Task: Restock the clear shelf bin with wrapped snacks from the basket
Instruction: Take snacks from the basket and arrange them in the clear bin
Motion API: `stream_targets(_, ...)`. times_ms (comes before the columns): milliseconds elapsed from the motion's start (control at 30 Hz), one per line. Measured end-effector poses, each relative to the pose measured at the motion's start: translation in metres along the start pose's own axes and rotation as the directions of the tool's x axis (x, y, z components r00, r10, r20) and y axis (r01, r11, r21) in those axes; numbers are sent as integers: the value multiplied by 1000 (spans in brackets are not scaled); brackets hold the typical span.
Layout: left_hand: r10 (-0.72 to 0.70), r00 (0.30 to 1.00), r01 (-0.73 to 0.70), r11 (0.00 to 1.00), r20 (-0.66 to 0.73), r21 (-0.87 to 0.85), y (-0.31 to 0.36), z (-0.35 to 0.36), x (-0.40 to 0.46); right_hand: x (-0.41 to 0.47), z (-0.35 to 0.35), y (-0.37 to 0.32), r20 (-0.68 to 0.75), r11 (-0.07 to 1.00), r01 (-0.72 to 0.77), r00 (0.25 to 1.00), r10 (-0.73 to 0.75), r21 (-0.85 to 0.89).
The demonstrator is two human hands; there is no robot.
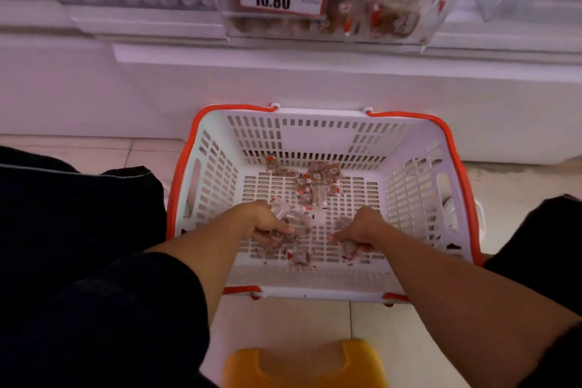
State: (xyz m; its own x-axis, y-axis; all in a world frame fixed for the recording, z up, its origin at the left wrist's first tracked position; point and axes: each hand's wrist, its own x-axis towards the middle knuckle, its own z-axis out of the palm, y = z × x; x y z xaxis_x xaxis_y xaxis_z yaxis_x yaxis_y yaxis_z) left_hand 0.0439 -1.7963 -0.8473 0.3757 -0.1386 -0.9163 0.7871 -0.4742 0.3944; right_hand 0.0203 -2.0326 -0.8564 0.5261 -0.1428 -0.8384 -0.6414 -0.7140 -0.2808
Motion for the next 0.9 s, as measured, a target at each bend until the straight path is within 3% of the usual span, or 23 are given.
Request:
stream_targets(233, 183, 983, -183, 983, 27, -14, 26, 5, -44, -35, -3, -23, -17, 996, 77, 997, -76, 53)
stream_targets(333, 242, 967, -243, 970, 84, 8, 47, 0, -71, -54, -14, -45, 57, 978, 179, 981, -185, 104)
stream_targets(467, 268, 955, -290, 931, 124, 221, 85, -28, -128, -91, -60, -78, 164, 921, 366, 909, -384, 129)
stream_targets(567, 373, 918, -396, 859, 132, 324, 113, -45, -181, -134, -100, -114, 14, 811, 554, 824, -566, 190)
stream_targets(667, 513, 858, -507, 832, 36, 224, 137, -43, -228, -185, -133, -154, -333, 625, 760, 645, -688, 180)
stream_targets(733, 598, 802, -595, 799, -12, 82, 152, -35, -250, -216, -152, -173, -545, 492, 867, 452, -706, 80)
stream_targets(833, 692, 719, -659, 706, 55, -261, 176, -18, -272, -247, -171, -182, -713, 389, 905, 157, -683, -173)
stream_targets(900, 728, 667, -657, 675, 160, -336, 190, -10, -283, -256, -178, -183, -769, 374, 896, 61, -636, -238)
